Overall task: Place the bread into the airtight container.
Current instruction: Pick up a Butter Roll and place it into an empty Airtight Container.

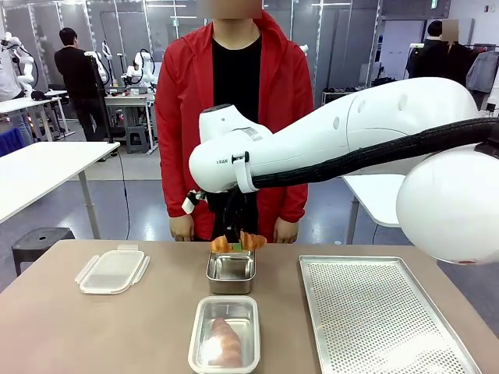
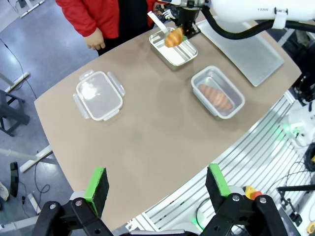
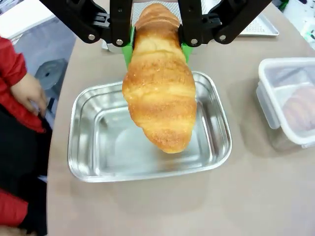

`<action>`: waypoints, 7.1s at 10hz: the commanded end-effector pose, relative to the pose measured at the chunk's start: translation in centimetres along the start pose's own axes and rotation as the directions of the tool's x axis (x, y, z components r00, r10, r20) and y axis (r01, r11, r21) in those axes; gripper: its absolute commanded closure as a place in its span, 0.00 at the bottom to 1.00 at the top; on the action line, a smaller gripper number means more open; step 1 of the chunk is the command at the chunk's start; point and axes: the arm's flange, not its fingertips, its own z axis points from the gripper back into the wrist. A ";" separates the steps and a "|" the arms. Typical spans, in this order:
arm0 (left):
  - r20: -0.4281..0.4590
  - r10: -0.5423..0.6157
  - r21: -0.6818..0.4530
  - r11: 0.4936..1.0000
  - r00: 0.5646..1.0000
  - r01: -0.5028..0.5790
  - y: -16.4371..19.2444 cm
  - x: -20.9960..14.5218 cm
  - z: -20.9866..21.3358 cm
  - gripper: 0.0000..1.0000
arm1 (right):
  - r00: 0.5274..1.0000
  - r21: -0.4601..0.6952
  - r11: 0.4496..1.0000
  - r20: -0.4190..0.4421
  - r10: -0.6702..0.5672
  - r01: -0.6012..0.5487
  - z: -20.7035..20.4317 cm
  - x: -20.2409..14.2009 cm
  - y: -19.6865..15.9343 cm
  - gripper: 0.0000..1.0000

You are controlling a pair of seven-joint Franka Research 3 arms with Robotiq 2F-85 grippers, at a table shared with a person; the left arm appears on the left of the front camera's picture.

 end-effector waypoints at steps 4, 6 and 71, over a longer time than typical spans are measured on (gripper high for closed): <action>0.006 -0.011 -0.013 1.000 1.000 0.011 -0.1 0.2 0.1 0.00 | 0.765 0.025 0.766 -0.084 -0.639 0.642 0.2 0.5 1.2 0.62; 0.006 -0.011 -0.013 1.000 1.000 0.011 -0.1 0.2 0.1 0.00 | 0.559 0.014 0.560 -0.083 -0.825 0.828 -0.2 -0.3 -0.2 0.62; 0.006 -0.011 -0.013 1.000 1.000 0.011 -0.1 0.2 0.1 0.00 | 0.371 0.140 0.460 0.412 -0.832 0.877 26.6 -42.9 23.2 0.00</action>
